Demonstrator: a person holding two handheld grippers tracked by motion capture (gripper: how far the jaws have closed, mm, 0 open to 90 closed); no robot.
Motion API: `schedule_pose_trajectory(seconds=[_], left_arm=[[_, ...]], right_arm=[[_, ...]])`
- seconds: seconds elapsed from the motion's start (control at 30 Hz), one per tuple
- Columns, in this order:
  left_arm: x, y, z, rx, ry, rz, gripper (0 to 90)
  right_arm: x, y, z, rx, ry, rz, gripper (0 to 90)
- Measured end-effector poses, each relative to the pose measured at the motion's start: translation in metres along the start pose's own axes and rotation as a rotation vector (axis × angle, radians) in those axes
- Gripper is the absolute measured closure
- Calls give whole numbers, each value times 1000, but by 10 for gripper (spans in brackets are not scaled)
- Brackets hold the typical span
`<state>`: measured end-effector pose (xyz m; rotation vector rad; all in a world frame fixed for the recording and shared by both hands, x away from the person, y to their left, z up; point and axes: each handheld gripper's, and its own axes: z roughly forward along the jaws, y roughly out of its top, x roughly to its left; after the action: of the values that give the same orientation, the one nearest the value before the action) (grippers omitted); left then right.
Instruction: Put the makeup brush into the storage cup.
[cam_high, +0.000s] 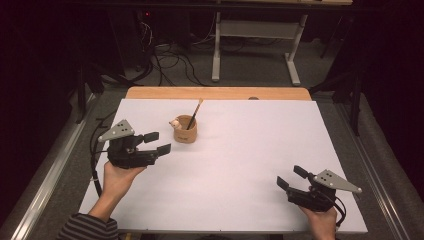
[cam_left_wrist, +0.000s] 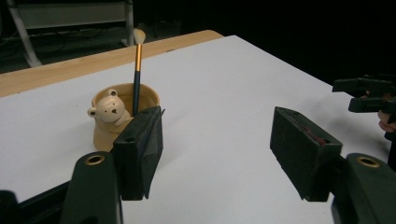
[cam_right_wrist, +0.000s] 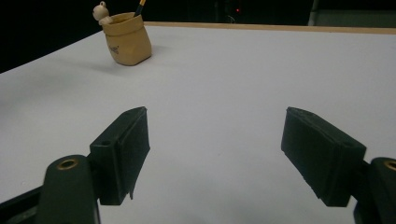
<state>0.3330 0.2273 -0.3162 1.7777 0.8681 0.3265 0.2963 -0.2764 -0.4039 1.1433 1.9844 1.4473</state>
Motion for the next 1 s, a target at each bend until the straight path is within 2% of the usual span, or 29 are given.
schedule_pose_trajectory(seconds=[0.57, 1.0], left_arm=[[-10, -13, -1, 0, -35, -2, 349], [-10, -24, 1, -8, -28, -3, 348]], right_arm=[[0, 0, 0, -1, 0, 4, 252], [1, 0, 1, 1, 3, 4, 252]])
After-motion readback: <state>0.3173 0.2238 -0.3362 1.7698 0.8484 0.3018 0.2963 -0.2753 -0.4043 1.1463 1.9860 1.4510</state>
